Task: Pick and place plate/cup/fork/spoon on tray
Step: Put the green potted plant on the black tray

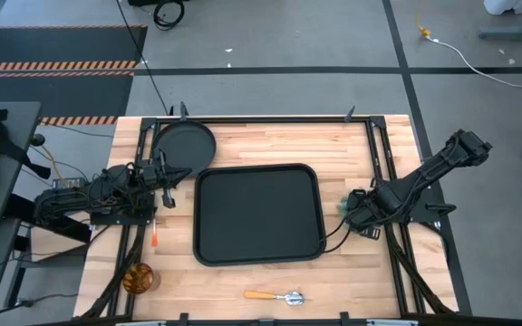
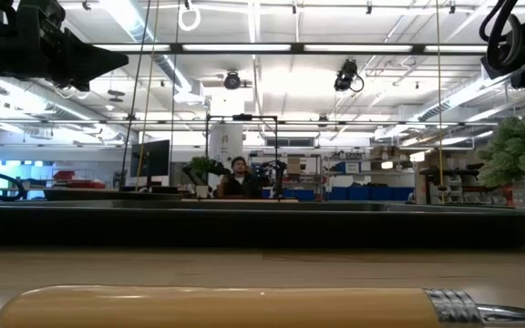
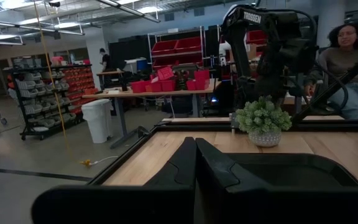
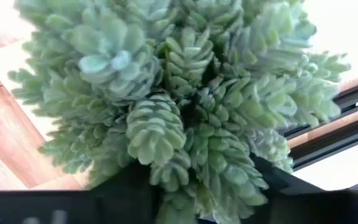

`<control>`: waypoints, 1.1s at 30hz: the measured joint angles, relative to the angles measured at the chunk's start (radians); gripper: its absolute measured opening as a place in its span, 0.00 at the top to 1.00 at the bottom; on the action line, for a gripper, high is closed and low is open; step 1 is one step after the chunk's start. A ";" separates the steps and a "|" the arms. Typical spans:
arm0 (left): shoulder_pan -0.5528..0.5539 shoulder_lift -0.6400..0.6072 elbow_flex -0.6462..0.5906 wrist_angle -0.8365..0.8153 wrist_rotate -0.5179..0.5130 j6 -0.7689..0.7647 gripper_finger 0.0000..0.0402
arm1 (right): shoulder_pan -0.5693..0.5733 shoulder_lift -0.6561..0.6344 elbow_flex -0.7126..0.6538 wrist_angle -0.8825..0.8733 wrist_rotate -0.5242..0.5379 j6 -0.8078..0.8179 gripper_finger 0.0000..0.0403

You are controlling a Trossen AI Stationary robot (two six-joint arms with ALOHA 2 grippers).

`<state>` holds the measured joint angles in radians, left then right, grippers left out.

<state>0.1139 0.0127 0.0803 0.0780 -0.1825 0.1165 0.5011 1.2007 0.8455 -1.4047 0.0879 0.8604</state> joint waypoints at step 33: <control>0.000 0.000 0.000 0.000 0.000 0.000 0.97 | -0.122 0.002 0.260 0.034 0.189 -0.238 0.87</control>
<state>0.1142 0.0124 0.0803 0.0776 -0.1822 0.1166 0.3791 1.2022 1.1060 -1.3710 0.2766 0.6221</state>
